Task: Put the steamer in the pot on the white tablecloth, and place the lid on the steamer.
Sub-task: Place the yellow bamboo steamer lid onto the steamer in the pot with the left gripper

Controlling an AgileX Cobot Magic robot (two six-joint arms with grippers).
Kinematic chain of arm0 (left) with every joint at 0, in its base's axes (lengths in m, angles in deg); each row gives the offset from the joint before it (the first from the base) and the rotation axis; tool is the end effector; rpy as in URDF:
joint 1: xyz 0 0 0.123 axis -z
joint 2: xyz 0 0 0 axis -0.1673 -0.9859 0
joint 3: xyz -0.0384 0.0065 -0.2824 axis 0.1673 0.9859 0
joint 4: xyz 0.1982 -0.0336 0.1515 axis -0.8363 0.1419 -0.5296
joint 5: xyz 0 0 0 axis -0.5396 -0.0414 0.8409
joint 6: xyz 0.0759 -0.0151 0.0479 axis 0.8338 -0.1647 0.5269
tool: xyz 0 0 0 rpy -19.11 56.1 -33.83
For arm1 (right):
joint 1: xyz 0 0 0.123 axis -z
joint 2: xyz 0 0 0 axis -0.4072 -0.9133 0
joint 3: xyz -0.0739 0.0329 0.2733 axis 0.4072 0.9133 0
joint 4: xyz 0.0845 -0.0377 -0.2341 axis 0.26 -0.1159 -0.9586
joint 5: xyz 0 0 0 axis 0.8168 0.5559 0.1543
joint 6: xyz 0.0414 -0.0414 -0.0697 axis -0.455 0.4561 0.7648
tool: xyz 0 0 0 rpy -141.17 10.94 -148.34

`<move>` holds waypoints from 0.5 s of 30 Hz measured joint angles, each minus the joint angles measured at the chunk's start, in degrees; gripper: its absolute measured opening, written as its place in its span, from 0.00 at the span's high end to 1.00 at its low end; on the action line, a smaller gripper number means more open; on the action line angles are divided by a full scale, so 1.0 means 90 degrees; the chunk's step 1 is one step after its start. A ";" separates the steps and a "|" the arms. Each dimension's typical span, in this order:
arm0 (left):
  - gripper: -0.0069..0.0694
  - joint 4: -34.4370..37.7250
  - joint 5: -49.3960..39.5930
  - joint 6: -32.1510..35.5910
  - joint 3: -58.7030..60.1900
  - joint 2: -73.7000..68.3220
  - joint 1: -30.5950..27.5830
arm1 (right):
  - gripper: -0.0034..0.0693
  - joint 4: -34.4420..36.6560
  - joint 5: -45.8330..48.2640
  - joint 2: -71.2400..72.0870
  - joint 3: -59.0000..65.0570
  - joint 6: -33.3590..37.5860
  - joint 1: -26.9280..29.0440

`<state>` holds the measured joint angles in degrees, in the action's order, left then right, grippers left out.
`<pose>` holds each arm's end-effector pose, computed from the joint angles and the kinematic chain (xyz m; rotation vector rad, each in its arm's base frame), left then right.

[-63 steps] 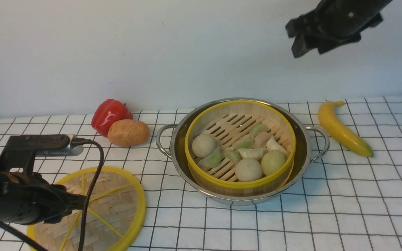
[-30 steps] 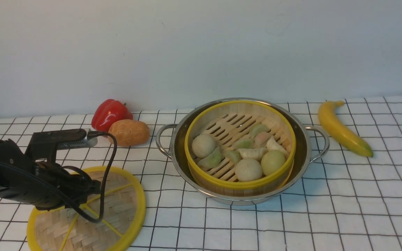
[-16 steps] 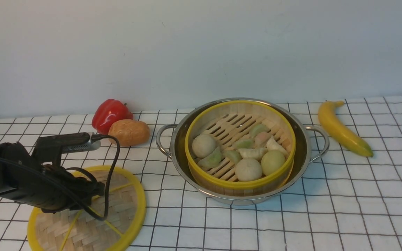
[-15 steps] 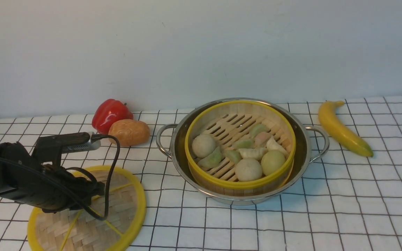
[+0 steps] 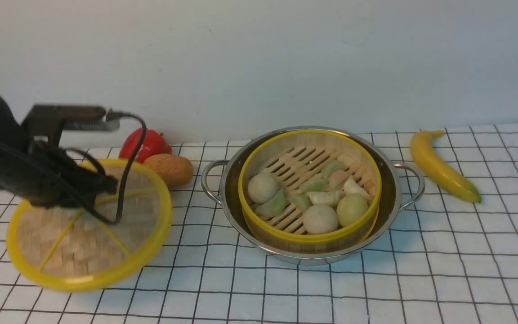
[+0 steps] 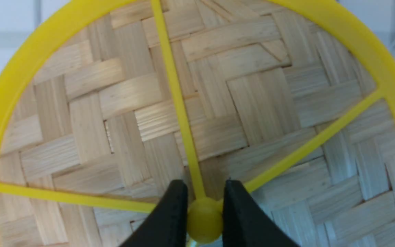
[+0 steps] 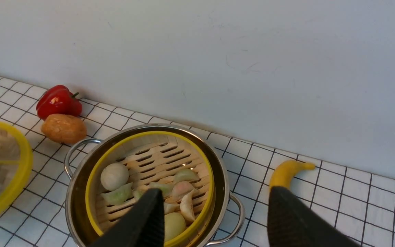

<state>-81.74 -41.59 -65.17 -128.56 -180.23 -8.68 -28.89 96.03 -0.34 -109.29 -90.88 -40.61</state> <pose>0.3253 -0.0061 0.2606 0.1073 2.6611 0.0032 0.1768 0.0588 0.5078 -0.2500 2.1847 0.2877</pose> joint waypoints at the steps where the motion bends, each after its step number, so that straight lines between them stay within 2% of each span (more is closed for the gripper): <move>1: 0.75 -0.0012 -0.0110 0.0009 -0.0420 -0.0013 0.0281 | 0.39 0.0000 0.0000 0.0006 0.0000 0.0000 0.0000; 5: 0.75 -0.0012 -0.0174 0.0053 -0.1414 -0.0366 0.1303 | 0.39 0.0007 0.0000 0.0061 0.0000 0.0000 0.0000; 11: 0.75 -0.0006 -0.0299 0.0053 -0.2917 -0.1719 0.2852 | 0.39 0.0007 0.0000 0.0300 0.0000 0.0000 0.0000; 15: 0.75 -0.0161 -0.0560 0.0053 -0.3751 -0.2483 0.3404 | 0.39 0.0001 0.0000 0.0408 0.0000 0.0000 0.0000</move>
<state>-83.19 -46.64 -64.69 -162.32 -202.58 21.95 -28.88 96.03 3.33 -109.29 -90.88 -40.61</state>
